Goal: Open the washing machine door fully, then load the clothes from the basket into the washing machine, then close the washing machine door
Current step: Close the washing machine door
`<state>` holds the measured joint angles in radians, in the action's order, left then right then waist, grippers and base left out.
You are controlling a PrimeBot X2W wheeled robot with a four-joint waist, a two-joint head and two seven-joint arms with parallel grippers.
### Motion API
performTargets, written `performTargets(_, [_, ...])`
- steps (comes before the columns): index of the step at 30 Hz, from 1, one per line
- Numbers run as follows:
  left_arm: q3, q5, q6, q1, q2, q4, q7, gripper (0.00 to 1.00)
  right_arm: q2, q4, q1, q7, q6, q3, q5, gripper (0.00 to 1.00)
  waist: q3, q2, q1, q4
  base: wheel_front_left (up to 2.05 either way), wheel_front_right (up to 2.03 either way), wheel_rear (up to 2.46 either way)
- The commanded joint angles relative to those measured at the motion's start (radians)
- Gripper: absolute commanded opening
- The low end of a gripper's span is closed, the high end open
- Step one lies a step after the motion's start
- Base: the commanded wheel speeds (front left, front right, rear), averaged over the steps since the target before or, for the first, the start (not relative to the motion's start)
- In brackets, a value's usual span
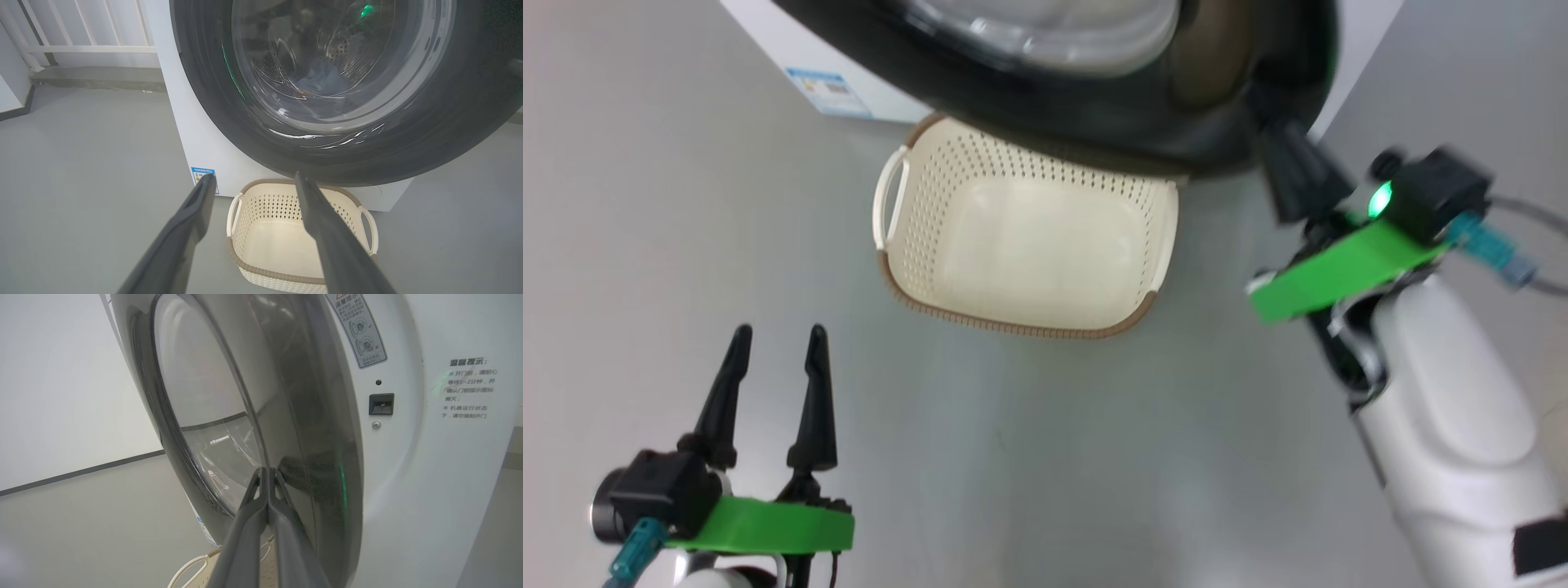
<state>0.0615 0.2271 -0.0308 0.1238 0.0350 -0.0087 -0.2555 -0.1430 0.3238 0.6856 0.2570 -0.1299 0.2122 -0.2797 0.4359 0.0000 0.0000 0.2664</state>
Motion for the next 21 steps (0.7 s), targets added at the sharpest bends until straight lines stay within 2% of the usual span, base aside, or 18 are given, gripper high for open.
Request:
performTargets(1, [-0.028, 0.013, -0.003, 0.021, 0.015, -0.029, -0.006, 1.00, 0.009, -0.016, 0.026, 0.005, -0.001, 0.002, 0.007, 0.00, 0.036, 0.0000, 0.0000, 0.018, 0.00, 0.00, 0.00])
performTargets(8, [0.015, 0.040, -0.003, 0.069, 0.015, -0.035, -0.006, 1.00, -0.061, 0.033, 0.159, 0.005, -0.001, -0.026, 0.013, 0.00, 0.107, 0.0000, 0.0000, 0.039, 0.00, 0.00, 0.00])
performTargets(21, [0.045, 0.053, -0.015, 0.132, 0.015, -0.036, -0.006, 1.00, -0.114, 0.149, 0.384, 0.005, -0.001, -0.038, 0.001, 0.00, 0.179, 0.0000, 0.0000, 0.060, 0.00, 0.00, 0.00])
